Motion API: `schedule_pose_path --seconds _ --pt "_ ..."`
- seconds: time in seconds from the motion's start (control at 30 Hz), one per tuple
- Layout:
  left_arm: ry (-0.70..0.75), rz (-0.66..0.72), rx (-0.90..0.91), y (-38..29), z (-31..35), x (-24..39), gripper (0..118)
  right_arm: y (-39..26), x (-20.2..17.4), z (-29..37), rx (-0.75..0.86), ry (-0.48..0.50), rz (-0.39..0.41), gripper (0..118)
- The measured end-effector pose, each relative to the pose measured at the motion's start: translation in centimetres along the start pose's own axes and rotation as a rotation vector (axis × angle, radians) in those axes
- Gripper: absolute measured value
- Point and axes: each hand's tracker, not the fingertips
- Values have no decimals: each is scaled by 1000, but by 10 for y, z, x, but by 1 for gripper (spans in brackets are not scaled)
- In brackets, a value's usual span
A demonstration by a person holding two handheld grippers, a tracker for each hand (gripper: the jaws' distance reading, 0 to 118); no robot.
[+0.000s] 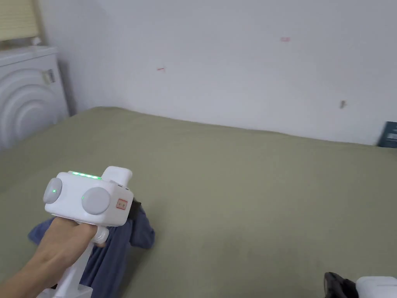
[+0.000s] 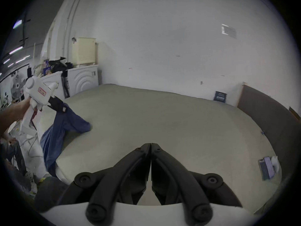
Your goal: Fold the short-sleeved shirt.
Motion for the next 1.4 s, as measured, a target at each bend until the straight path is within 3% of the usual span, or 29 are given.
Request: schedule_pose_path --seconds 0.2,0.4,0.57,0.7,0.73,0.77,0.8,0.83,0.97,1.0,1.03,1.1,1.17,1.33,1.4 --pt "-225 -153 64 62 -22 148 8 -6 59 22 -3 -141 -54 6" --pt "-391 -270 47 72 -58 297 8 -14 105 25 -26 -233 -90 6" --pt "-405 -303 -28 50 -128 368 8 -27 128 12 -63 -279 -109 6" --pt "-372 -265 -148 13 -184 378 10 -38 138 -3 -101 -281 -124 6" --pt "-385 -242 -142 8 -189 372 23 -40 139 -6 -111 -282 -123 6" --pt "-391 -226 -130 5 -189 368 75 -41 139 -8 -115 -280 -123 6" --pt "-392 -212 -133 4 -186 362 112 -42 139 -10 -117 -276 -126 6" --pt "-409 -200 -136 2 -182 356 118 -42 138 -12 -118 -275 -130 6" --pt "-389 -110 1 -3 -129 315 109 -36 131 -12 -102 -263 -140 6" --pt "-377 -74 42 4 -100 297 99 -33 128 -8 -86 -257 -139 6" --pt "-361 -46 98 2 -73 281 72 -30 124 -5 -75 -263 -136 6" --pt "-311 2 238 -12 -17 249 40 -24 118 3 -45 -263 -140 6" --pt "-204 10 380 -36 32 222 0 -17 112 10 -24 -265 -149 6" --pt "-57 27 532 -83 128 166 0 -1 88 29 60 -272 -129 6" --pt "-6 44 559 -95 138 160 0 4 81 35 81 -261 -134 6"
